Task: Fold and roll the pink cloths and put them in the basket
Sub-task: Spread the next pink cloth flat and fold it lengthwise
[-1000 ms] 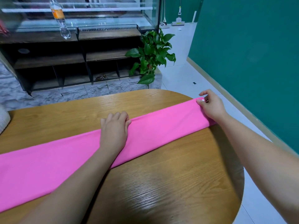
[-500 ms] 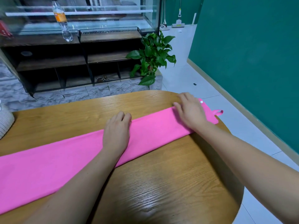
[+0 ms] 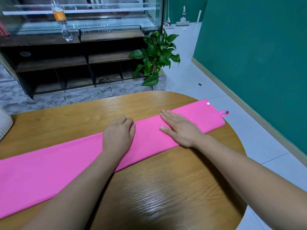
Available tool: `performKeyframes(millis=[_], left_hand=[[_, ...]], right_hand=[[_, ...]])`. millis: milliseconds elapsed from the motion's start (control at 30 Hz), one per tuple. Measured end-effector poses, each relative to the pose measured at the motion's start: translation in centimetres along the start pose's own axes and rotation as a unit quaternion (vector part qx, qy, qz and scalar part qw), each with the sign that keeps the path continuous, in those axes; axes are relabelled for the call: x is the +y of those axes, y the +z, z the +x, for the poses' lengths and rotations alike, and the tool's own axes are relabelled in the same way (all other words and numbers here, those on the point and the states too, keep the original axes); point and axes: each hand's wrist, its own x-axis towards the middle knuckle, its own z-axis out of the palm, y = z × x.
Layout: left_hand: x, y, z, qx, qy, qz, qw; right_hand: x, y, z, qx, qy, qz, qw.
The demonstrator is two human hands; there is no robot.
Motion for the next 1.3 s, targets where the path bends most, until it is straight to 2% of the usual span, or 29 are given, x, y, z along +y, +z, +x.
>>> performKeyframes(millis=[300, 400, 467, 500, 533, 600, 667, 733, 833, 900, 1067, 1300], left_hand=[[-0.8, 0.1, -0.9, -0.011, 0.010, -0.021, 1.000], [-1.2, 0.0, -1.9, -0.026, 0.025, -0.013, 0.999], [-1.0, 0.0, -2.8, -0.029, 0.023, -0.007, 0.999], [-0.8, -0.1, -3.2, -0.030, 0.021, -0.009, 0.999], [-0.6, -0.1, -3.6, -0.035, 0.019, -0.013, 0.999], [-0.5, -0.2, -4.2, -0.053, 0.014, -0.017, 0.998], [-0.6, -0.4, -4.6, -0.080, 0.007, -0.024, 0.996], [-0.9, -0.7, -5.2, -0.122, 0.008, -0.029, 0.992], [-1.7, -1.1, -5.8, -0.186, 0.063, 0.035, 0.980], [-2.2, -1.4, -6.1, -0.198, 0.072, 0.056, 0.976], [-3.2, -3.0, -6.9, -0.201, 0.003, 0.009, 0.980], [-8.0, -5.1, -9.4, -0.195, -0.055, 0.030, 0.979]], right_hand=[[8.5, -2.8, -1.7, 0.013, 0.121, -0.031, 0.992], [7.8, -2.8, -1.0, 0.010, 0.182, -0.053, 0.982], [5.0, -2.5, 0.3, 0.013, 0.246, -0.068, 0.967], [2.9, -2.1, 0.9, 0.022, 0.251, -0.060, 0.966], [0.4, -1.5, 1.5, 0.037, 0.223, -0.043, 0.973], [-5.1, 0.0, 2.3, 0.068, 0.112, -0.007, 0.991], [-10.0, 1.7, 2.9, 0.067, 0.011, 0.024, 0.997], [-13.6, 3.1, 3.4, 0.054, -0.038, 0.056, 0.996], [-16.3, 4.3, 3.6, 0.054, -0.052, 0.102, 0.992], [-16.7, 4.9, 3.4, 0.063, -0.046, 0.113, 0.991], [-16.4, 5.6, 3.2, 0.073, -0.035, 0.068, 0.994], [-16.6, 5.7, 3.1, 0.073, -0.033, 0.029, 0.996]])
